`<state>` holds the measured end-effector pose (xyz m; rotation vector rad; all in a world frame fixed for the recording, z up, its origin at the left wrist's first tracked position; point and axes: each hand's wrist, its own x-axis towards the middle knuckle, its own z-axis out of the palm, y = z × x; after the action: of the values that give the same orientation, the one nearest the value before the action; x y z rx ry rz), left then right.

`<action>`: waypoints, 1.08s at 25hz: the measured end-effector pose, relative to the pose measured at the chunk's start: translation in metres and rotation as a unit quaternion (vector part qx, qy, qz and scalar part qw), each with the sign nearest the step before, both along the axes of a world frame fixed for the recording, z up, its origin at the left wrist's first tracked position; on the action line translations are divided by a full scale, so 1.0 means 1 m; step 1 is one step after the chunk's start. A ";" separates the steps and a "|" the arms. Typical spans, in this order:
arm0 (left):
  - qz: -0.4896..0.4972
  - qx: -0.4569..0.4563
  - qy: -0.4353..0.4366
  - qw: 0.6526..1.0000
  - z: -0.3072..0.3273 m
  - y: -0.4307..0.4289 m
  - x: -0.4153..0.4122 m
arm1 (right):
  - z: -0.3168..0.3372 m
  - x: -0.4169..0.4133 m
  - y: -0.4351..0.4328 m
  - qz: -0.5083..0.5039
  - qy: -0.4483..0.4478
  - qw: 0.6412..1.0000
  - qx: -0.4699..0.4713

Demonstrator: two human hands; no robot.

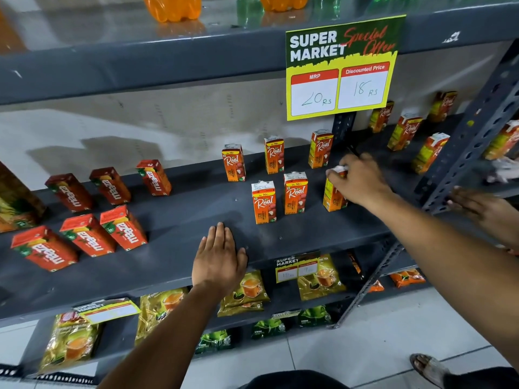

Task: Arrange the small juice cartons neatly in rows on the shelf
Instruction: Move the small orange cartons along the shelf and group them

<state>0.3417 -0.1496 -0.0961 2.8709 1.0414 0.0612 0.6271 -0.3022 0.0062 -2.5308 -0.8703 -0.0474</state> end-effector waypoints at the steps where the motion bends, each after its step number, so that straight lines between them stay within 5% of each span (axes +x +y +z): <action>1: 0.001 0.000 0.003 1.000 -0.001 0.000 0.000 | -0.003 -0.002 0.000 -0.007 0.002 1.000 0.010; 5: -0.002 -0.019 -0.013 1.000 -0.001 0.003 0.000 | -0.012 -0.003 -0.009 -0.004 0.063 0.995 0.075; 8: 0.037 -0.110 -0.153 0.981 0.008 0.000 0.007 | -0.021 0.005 -0.016 -0.010 0.163 0.963 0.216; 10: 0.110 -0.270 -0.284 0.913 0.023 -0.010 0.026 | -0.025 0.010 -0.014 -0.047 0.268 0.898 0.345; 13: 0.195 -0.490 -0.413 0.742 0.047 -0.030 0.076 | -0.032 0.009 0.000 -0.071 0.394 0.796 0.454; 16: 0.227 -0.531 -0.487 0.655 0.057 -0.038 0.113 | -0.040 -0.005 0.018 -0.089 0.419 0.783 0.450; 23: 0.215 -0.518 -0.514 0.649 0.050 -0.045 0.149 | -0.048 -0.026 0.053 -0.060 0.394 0.803 0.443; 27: 0.212 -0.498 -0.516 0.664 0.048 -0.049 0.151 | -0.055 -0.023 0.059 -0.062 0.369 0.844 0.383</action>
<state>0.4926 -0.1990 -0.0477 1.1716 0.9304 0.7622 0.6044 -0.2436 -0.0486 -1.6148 -0.2681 0.4282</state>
